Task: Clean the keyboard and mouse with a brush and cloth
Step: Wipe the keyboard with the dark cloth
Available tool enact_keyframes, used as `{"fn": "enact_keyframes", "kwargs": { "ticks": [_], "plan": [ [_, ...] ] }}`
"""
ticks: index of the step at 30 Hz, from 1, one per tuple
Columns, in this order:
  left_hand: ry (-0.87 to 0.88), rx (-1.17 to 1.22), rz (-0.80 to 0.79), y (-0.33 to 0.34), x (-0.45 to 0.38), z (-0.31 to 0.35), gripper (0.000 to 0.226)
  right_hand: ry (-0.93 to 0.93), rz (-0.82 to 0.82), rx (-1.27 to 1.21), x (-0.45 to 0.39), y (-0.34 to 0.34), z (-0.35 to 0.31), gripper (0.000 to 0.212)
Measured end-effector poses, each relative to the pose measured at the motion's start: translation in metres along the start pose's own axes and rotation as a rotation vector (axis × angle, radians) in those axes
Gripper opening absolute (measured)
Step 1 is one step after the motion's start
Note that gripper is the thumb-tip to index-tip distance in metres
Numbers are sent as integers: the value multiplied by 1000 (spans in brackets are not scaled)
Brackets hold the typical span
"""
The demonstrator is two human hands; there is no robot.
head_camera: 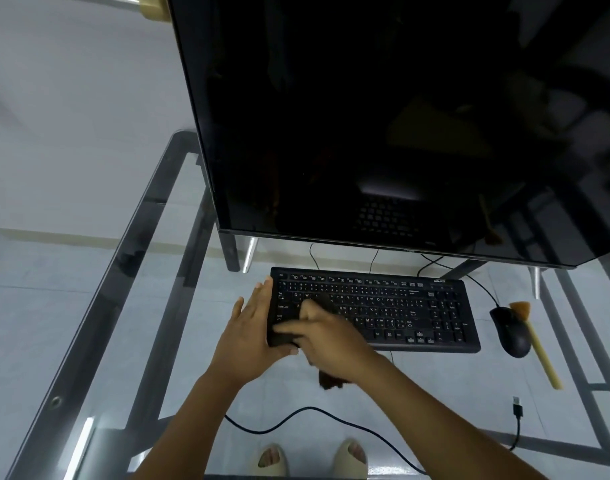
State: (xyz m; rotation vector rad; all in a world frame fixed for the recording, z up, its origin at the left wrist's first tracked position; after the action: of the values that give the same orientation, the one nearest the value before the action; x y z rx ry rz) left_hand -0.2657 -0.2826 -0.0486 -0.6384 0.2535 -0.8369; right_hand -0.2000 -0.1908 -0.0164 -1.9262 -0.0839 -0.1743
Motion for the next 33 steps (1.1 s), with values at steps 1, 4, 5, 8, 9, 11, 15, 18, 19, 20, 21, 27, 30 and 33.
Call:
{"fn": "enact_keyframes", "kwargs": {
  "ticks": [1,4,5,8,9,11,15,18,19,20,21,27,30,33],
  "plan": [
    [-8,-4,-2,0,0,-1,117,78,46,-3,-2,-6,14,39],
    [-2,-28,-9,0,0,-1,118,134,24,-30,-4,-13,21,41],
    [2,-35,-14,0,1,-2,118,120,-21,-77,-2,-11,17,43],
    [0,-69,-49,2,1,-4,120,278,91,-153,5,-26,41,45],
    [-4,-76,-65,4,2,-5,120,359,172,-89,11,-32,56,46],
    [-13,-89,-97,4,3,-7,121,412,191,125,18,-32,67,53],
    [-59,-107,-155,4,1,-3,126,395,256,123,25,-29,55,30],
    [-61,-12,-134,-5,-5,21,122,352,182,-112,31,-38,43,15],
    [-48,49,-126,-7,-9,36,118,343,141,-248,35,-42,41,12],
    [-56,125,-133,-8,-14,51,114,341,124,-359,40,-50,39,10],
    [-88,216,-151,-10,-19,65,108,345,138,-431,46,-61,40,11],
    [-207,606,-358,13,-49,154,25,497,393,-612,109,-142,108,15],
    [-279,864,-354,41,-61,190,21,590,493,-627,149,-169,149,12],
    [-355,1041,-314,86,-71,224,26,702,604,-582,190,-183,187,11]
  ]
}}
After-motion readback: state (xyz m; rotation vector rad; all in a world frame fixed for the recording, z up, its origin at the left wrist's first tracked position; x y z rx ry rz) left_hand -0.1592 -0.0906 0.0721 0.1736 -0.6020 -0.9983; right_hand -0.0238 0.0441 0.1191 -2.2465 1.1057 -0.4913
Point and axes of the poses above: each hand's wrist, its own x-axis away from the middle knuckle, its own y-axis out of the palm, z = x × y, the point moved 8 cm from there along -x, towards the middle knuckle, and after that the axes turned 10 degrees about x, right-handed, at the moved point
